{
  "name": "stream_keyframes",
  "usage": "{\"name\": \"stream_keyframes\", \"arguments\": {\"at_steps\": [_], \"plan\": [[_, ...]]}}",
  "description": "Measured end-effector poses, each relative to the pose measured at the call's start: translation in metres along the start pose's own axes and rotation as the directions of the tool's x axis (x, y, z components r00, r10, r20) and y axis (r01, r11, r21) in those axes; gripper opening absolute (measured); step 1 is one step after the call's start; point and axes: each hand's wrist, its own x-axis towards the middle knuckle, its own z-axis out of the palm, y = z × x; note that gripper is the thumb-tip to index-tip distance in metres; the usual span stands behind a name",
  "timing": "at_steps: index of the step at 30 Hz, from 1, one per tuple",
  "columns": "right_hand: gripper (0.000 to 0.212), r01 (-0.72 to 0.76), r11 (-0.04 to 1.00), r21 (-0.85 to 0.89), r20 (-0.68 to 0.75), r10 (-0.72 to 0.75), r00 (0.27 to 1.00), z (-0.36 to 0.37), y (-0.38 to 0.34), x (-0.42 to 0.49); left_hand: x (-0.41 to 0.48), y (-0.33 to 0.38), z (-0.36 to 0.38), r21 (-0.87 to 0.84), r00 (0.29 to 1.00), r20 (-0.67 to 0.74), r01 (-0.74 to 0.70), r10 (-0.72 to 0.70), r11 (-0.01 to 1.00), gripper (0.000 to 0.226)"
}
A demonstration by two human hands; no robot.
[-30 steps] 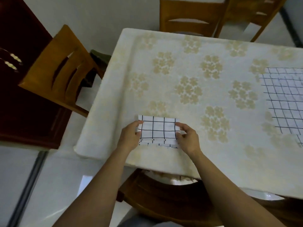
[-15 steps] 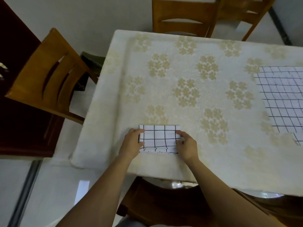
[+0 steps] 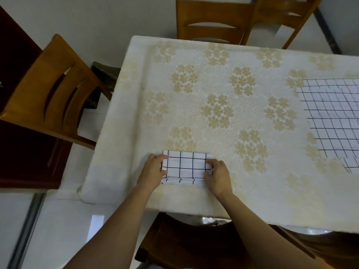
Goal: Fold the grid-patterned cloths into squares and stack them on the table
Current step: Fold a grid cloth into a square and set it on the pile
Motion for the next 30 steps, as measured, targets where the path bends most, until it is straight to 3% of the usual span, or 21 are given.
{"name": "stream_keyframes", "arguments": {"at_steps": [15,22,26,28,30], "plan": [[0.04,0.052,0.999,0.017,-0.008,-0.051,0.999,0.001,0.0,-0.006,-0.003,0.002,-0.006,-0.002,1.0,0.004,0.017,-0.017,1.0,0.057],[0.044,-0.007,0.998,-0.058,0.009,0.007,1.0,0.007,0.006,-0.007,-0.007,0.004,-0.006,0.111,1.0,0.004,0.016,-0.016,0.994,0.055],[0.044,0.103,0.943,-0.315,-0.116,-0.146,0.982,0.007,-0.005,-0.005,-0.009,0.023,-0.011,0.449,0.988,-0.091,-0.07,0.123,0.891,0.055],[0.045,0.236,0.912,-0.336,-0.118,-0.289,0.95,0.009,-0.018,-0.004,-0.011,0.035,-0.005,0.417,0.971,-0.081,-0.172,0.225,0.892,0.054],[0.048,0.34,0.881,-0.329,-0.019,-0.366,0.93,0.015,-0.03,0.0,-0.012,0.045,0.005,0.361,0.964,0.02,-0.254,0.264,0.898,0.058]]}}
